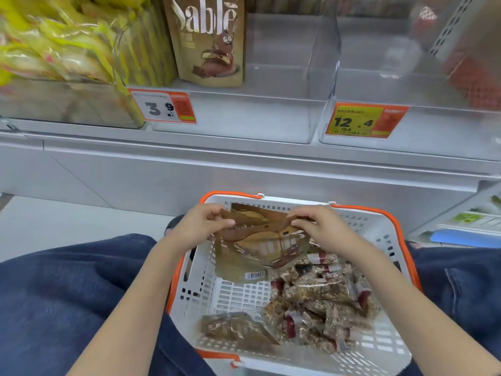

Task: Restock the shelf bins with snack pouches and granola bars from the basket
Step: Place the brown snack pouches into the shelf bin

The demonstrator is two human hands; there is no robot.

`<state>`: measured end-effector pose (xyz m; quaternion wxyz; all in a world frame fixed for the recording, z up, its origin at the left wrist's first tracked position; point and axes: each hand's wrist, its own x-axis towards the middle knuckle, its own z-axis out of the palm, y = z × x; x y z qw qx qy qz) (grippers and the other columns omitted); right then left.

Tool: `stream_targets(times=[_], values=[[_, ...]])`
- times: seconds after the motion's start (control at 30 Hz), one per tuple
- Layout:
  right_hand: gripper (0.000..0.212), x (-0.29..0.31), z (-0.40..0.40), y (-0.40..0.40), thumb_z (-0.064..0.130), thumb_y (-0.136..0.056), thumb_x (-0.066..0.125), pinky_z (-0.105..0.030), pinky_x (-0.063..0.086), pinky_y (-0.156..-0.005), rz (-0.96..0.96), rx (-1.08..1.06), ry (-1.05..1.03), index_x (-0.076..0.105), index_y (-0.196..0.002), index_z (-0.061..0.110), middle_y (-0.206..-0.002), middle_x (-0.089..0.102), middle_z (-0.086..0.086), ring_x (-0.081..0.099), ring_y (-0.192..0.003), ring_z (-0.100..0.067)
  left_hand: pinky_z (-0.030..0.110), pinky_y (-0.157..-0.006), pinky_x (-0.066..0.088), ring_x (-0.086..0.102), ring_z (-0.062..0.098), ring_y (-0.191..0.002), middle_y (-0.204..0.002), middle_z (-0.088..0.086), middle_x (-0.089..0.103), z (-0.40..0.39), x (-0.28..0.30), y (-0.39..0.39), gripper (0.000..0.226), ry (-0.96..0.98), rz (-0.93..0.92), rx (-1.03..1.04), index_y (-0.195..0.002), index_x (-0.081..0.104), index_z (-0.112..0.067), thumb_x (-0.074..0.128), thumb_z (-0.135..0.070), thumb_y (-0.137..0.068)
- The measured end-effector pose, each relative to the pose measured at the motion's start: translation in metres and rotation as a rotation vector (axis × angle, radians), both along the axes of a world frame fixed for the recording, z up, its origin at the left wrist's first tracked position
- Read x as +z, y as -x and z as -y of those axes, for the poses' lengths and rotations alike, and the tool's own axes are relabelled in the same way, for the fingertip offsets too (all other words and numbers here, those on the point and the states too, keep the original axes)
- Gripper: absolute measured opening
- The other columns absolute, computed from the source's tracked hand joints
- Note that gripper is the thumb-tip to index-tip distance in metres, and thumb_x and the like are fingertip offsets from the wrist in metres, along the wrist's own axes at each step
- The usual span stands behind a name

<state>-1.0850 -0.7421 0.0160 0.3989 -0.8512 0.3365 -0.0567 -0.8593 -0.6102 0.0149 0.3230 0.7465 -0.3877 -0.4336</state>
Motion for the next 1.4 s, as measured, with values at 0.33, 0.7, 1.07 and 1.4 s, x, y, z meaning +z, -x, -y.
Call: stream_targets(times=[0.33, 0.7, 1.07, 1.4], values=[[0.019, 0.057, 0.034, 0.049, 0.009, -0.092, 0.059, -0.020, 0.032, -0.063, -0.018, -0.358, 0.224, 0.072, -0.105, 0.015, -0.086, 0.066, 0.006, 0.059, -0.082, -0.014, 0.030, -0.066, 0.042, 0.054, 0.012, -0.072, -0.081, 0.000, 0.060, 0.037, 0.065, 0.017, 0.014, 0.374, 0.475, 0.169, -0.081, 0.058, -0.008, 0.055, -0.017, -0.092], [0.025, 0.038, -0.056, -0.001, 0.014, -0.100, 0.045, -0.031, 0.057, -0.076, 0.546, -0.618, -0.511, 0.070, -0.103, 0.015, -0.091, 0.075, -0.003, 0.071, -0.088, -0.018, 0.020, -0.072, 0.043, 0.060, 0.011, -0.066, -0.070, -0.010, 0.061, 0.016, 0.023, 0.146, 0.030, 0.510, 0.413, 0.131, -0.110, 0.051, -0.035, 0.032, -0.049, -0.091], [0.020, 0.049, -0.050, 0.003, 0.008, -0.096, 0.050, -0.026, 0.054, -0.070, 0.603, -0.694, -0.643, 0.070, -0.096, 0.013, -0.088, 0.074, -0.006, 0.070, -0.084, -0.019, 0.006, -0.105, 0.024, 0.015, -0.015, -0.136, -0.151, -0.019, 0.027, 0.016, 0.024, 0.155, 0.062, 0.459, 0.286, -0.105, -0.136, 0.044, -0.023, 0.033, -0.038, -0.076], [0.030, 0.087, -0.026, 0.017, -0.005, -0.079, 0.070, -0.015, 0.051, -0.063, 0.450, -0.356, -0.275, 0.073, -0.076, 0.024, -0.068, 0.072, 0.012, 0.063, -0.063, -0.002, 0.031, -0.108, 0.034, 0.037, 0.008, -0.132, -0.146, -0.009, 0.037, 0.037, 0.055, 0.056, 0.092, 0.304, 0.016, 0.204, -0.144, 0.028, -0.027, 0.077, -0.041, -0.068]])
